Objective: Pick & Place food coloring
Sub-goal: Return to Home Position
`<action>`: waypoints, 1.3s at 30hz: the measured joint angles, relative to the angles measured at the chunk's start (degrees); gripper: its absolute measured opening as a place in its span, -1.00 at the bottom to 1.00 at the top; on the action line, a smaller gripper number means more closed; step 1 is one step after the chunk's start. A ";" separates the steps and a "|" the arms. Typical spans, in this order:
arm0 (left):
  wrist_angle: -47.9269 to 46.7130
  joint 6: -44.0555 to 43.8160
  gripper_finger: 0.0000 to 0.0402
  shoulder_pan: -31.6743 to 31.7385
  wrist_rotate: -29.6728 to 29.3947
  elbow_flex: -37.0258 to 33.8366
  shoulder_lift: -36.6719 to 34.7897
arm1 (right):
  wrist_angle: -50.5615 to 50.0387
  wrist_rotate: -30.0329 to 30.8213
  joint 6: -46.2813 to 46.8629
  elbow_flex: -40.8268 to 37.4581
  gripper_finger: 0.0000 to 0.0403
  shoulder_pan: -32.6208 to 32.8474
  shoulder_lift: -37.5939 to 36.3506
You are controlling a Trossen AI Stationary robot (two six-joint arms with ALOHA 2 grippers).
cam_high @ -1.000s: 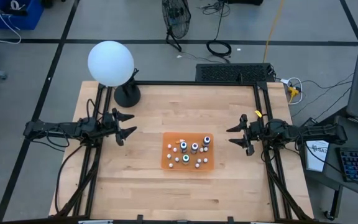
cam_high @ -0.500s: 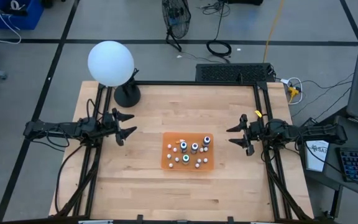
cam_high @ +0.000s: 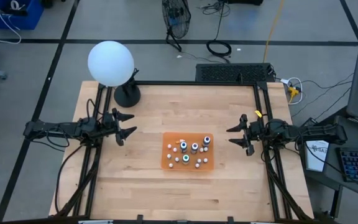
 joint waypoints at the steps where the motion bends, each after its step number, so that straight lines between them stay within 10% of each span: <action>1: 0.00 0.00 0.59 0.01 0.00 0.00 0.00 | 0.00 -0.01 0.02 0.00 -0.03 0.01 0.01; 39: 0.00 0.00 0.61 0.02 0.00 0.00 0.00 | 0.00 0.00 0.00 0.00 -0.02 0.01 0.00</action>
